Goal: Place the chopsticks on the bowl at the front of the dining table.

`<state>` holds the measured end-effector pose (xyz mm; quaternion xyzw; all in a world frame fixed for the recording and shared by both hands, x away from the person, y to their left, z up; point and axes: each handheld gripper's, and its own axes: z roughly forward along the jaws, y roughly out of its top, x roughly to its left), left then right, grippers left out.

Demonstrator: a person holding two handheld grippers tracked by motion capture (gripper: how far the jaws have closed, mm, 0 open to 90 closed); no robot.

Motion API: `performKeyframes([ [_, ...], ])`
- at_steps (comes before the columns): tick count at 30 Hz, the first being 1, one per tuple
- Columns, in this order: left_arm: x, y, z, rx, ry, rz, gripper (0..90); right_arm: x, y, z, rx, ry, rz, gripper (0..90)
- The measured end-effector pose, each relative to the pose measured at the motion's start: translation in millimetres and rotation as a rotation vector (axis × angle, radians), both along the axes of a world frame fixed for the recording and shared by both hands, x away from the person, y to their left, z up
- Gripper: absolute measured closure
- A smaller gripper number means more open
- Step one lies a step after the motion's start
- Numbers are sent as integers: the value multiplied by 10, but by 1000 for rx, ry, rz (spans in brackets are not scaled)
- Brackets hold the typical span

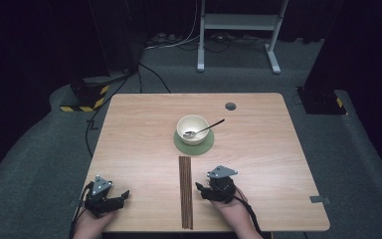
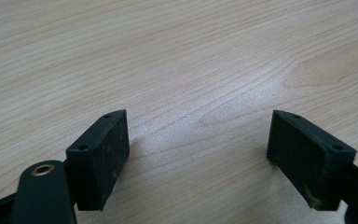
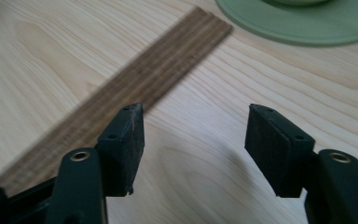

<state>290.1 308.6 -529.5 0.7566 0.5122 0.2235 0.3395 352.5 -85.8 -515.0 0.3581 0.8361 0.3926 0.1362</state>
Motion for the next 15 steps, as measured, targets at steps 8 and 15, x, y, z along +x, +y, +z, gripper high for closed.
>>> performKeyframes([
  [8,3,0,-1,-2,-1,-20,209,7,183,36,5,13,-2,428],
  [15,0,0,-1,-1,-1,-21,210,14,292,88,-22,3,17,370],
])
